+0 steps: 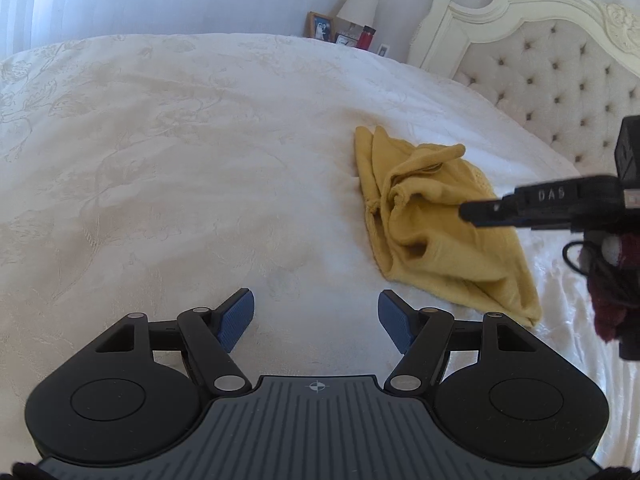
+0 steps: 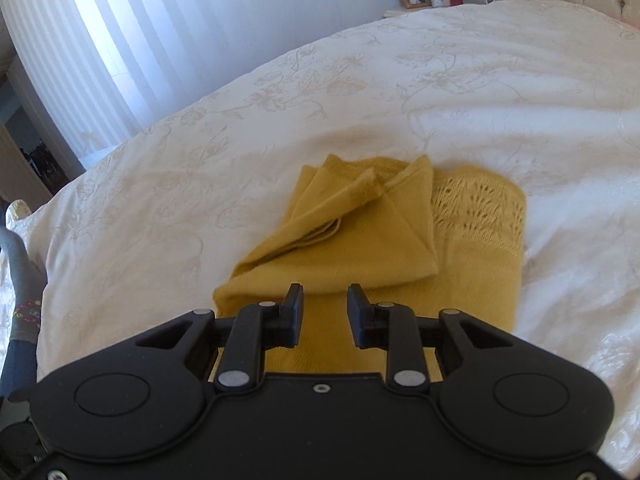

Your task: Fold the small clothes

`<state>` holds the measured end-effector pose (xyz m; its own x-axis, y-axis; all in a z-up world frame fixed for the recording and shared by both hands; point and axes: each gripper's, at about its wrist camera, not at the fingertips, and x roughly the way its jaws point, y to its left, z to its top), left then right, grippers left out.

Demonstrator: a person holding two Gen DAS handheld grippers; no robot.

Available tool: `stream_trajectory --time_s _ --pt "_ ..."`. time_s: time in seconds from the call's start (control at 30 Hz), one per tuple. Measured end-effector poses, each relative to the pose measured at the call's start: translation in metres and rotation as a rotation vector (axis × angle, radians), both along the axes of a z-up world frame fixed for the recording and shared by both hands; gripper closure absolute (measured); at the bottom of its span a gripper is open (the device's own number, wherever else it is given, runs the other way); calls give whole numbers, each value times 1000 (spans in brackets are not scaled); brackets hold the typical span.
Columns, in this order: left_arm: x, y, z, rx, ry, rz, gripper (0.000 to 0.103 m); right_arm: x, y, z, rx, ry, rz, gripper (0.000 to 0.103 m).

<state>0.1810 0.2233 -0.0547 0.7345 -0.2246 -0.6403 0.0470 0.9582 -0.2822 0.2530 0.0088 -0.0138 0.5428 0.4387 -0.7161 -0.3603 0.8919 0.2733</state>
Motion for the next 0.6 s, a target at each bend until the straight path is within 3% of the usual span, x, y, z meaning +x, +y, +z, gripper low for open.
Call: stream_trajectory --time_s 0.13,0.33,0.4,0.53,0.6 --pt "9 -10 14 0 -36 -25 35 -23 11 -16 -36 36 137 66" --pt "35 -47 24 36 -95 -108 35 -17 -14 5 -51 -112 29 66" --pt "45 -60 19 52 -101 -142 35 -6 -19 5 -69 -115 14 66" --pt "67 -78 -6 170 -41 -176 35 10 -16 -6 -126 -130 7 67" --pt "76 -78 -22 188 23 -195 35 19 -12 -12 -160 -136 12 68"
